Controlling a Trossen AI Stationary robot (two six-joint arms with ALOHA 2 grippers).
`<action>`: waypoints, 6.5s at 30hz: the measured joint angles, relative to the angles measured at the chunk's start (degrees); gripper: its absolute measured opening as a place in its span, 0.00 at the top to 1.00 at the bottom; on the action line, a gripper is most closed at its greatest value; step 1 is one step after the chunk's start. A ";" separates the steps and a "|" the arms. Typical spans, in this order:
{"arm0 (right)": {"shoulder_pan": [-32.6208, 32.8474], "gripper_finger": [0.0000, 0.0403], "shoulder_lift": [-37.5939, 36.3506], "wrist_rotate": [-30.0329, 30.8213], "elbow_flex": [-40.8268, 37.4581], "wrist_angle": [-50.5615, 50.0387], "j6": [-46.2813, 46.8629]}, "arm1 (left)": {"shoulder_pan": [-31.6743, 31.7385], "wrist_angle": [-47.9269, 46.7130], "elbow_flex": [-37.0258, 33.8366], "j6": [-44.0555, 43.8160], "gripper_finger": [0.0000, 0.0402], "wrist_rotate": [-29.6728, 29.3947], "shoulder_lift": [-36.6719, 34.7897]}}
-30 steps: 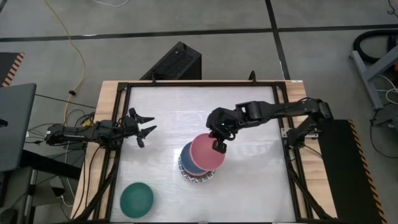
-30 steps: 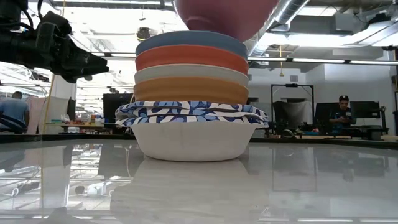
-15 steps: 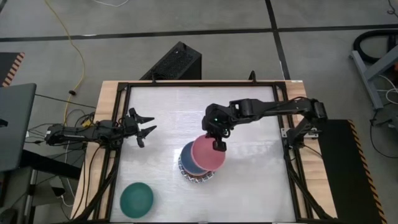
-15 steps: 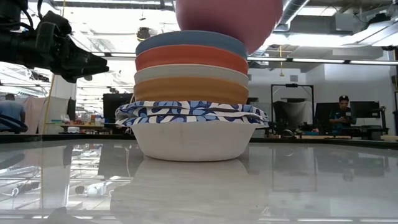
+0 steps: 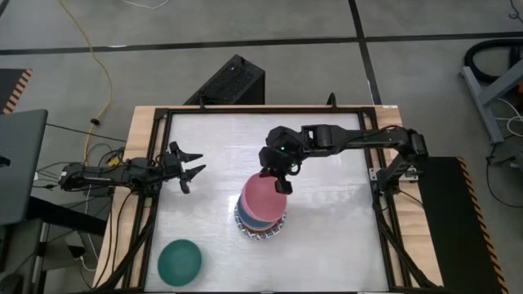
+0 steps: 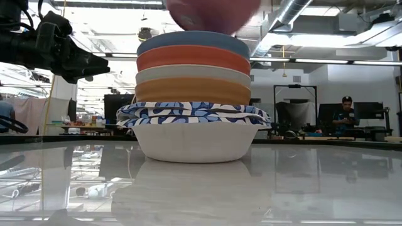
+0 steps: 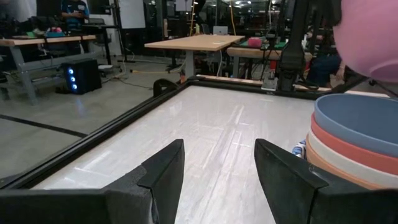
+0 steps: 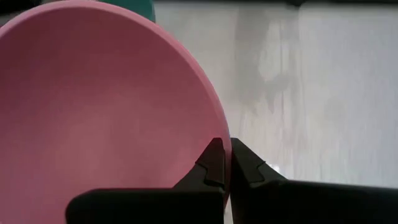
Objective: Nest bowls inside each other by size order
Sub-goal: Stack the pink bowl into the blue bowl, then stack the green bowl into the pink bowl
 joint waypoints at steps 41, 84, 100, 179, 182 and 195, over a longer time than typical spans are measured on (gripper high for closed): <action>1.29 0.97 8.55 7.80 0.31 -3.42 12.63 | 0.00 0.00 -0.02 0.00 0.54 0.00 1.05; 2.82 0.97 10.01 7.85 6.34 -14.22 19.67 | 0.00 0.00 -0.02 0.00 0.54 0.02 1.07; 2.86 0.97 15.57 8.49 12.27 -19.28 18.15 | 0.00 0.02 -0.01 0.00 0.54 0.00 1.16; 26.21 0.62 18.99 14.01 26.26 12.30 -6.82 | -0.02 0.02 -0.02 0.00 0.54 -0.02 1.16; 28.33 0.62 21.78 14.19 26.16 15.44 -10.21 | 0.00 0.01 -0.01 0.00 0.54 0.00 1.15; 27.94 0.62 39.02 13.60 26.18 35.07 -24.25 | 0.00 -0.02 -0.02 0.00 0.54 -0.05 1.90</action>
